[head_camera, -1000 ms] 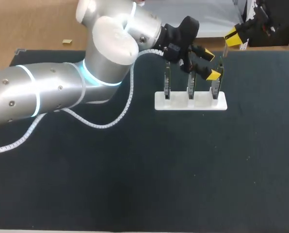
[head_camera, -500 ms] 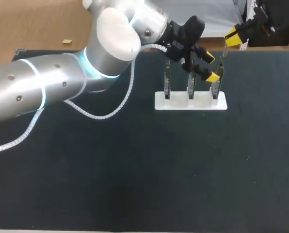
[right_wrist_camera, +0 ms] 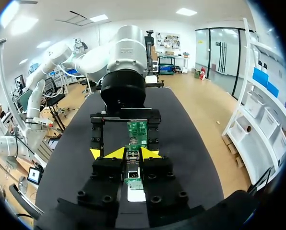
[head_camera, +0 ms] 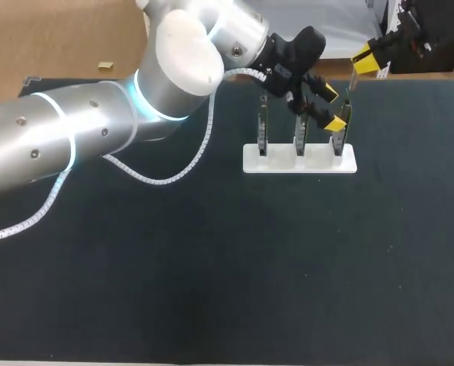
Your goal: Pick up the optical module with the left hand, and insert it into the network port with the right hand.
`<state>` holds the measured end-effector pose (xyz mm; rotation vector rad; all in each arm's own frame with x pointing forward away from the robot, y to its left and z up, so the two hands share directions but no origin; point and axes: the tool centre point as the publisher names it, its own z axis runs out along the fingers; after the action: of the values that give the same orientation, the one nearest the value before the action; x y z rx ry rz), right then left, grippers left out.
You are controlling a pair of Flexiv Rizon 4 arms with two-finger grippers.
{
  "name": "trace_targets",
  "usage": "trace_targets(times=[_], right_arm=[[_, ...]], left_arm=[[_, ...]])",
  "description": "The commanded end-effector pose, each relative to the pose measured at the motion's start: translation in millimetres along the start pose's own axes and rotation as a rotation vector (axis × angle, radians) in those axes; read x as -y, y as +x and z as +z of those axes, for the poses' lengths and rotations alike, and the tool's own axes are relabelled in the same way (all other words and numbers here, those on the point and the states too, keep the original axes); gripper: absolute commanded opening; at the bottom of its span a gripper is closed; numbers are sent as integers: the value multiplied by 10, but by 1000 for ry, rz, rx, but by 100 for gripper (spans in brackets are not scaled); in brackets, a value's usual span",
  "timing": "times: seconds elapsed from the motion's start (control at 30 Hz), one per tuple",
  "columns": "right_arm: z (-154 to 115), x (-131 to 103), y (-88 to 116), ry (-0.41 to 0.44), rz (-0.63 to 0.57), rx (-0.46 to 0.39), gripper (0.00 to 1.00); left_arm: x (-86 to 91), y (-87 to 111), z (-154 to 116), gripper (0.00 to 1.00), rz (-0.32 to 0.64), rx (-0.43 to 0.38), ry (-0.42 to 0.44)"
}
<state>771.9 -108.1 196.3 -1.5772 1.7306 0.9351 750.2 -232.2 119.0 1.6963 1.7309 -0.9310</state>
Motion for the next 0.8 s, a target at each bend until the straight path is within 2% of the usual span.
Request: trace_targets(times=[0.03, 0.8], right_arm=[[-4, -13, 5, 5, -1, 1, 0], [-24, -23, 11, 10, 1, 3, 0]], left_arm=[[-17, -16, 10, 100, 2, -6, 3], [-34, -28, 10, 100, 13, -21, 3]])
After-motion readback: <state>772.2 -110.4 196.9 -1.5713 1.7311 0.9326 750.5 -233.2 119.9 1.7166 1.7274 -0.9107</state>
